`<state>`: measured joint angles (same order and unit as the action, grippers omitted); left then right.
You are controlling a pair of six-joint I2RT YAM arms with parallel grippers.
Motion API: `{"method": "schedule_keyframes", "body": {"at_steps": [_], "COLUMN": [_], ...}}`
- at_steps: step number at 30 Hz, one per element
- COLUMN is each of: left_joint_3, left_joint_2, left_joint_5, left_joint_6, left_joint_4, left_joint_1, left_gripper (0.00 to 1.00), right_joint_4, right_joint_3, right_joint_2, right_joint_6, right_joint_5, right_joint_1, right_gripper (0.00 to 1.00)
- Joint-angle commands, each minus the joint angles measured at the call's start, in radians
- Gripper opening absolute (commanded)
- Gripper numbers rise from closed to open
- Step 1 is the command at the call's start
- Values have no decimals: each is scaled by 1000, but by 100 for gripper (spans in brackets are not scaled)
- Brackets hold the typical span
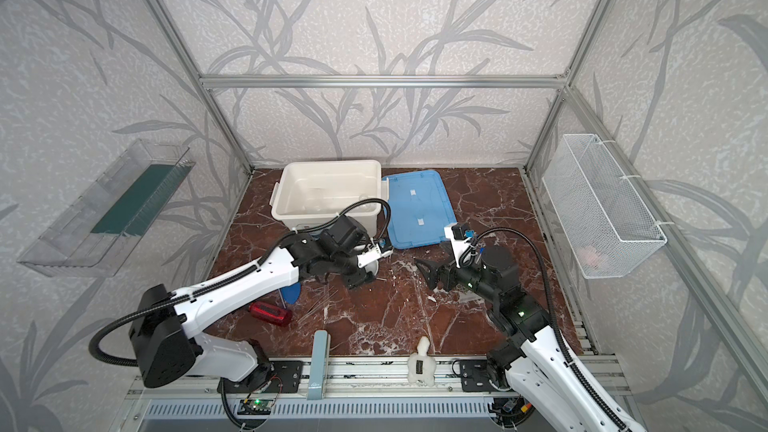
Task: Organize the chemistry lab equipment
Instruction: 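Lift the porcelain dish and carry it over the white bin with the left gripper, then lower the porcelain dish into the bin and open the left gripper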
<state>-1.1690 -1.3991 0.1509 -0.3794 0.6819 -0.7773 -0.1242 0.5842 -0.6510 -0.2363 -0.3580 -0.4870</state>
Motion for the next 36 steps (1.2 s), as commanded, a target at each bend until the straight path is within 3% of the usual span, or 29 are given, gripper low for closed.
{"method": "schedule_keyframes", "body": {"at_steps": [1, 7, 13, 17, 21, 36], "left_joint_3": [-110, -286, -479, -558, -597, -631], "left_joint_2": [27, -36, -219, -335, -443, -683], "left_joint_5": [-10, 20, 49, 97, 64, 100], "left_joint_6": [-98, -168, -216, -206, -224, -172], "left_joint_4": [101, 68, 75, 48, 48, 33], "left_joint_1": [70, 230, 315, 372, 384, 389], "left_gripper": [52, 52, 51, 48, 48, 49], "right_joint_4": [57, 95, 167, 193, 193, 216], "right_joint_3": [108, 284, 423, 446, 439, 435], "right_joint_2": [-72, -298, -492, -556, -590, -702], "right_joint_6": [12, 28, -76, -132, -167, -205], "right_joint_5": [14, 101, 95, 155, 208, 158], "right_joint_1": [-54, -174, -199, -201, -200, -200], "right_gripper": [98, 98, 97, 97, 97, 97]}}
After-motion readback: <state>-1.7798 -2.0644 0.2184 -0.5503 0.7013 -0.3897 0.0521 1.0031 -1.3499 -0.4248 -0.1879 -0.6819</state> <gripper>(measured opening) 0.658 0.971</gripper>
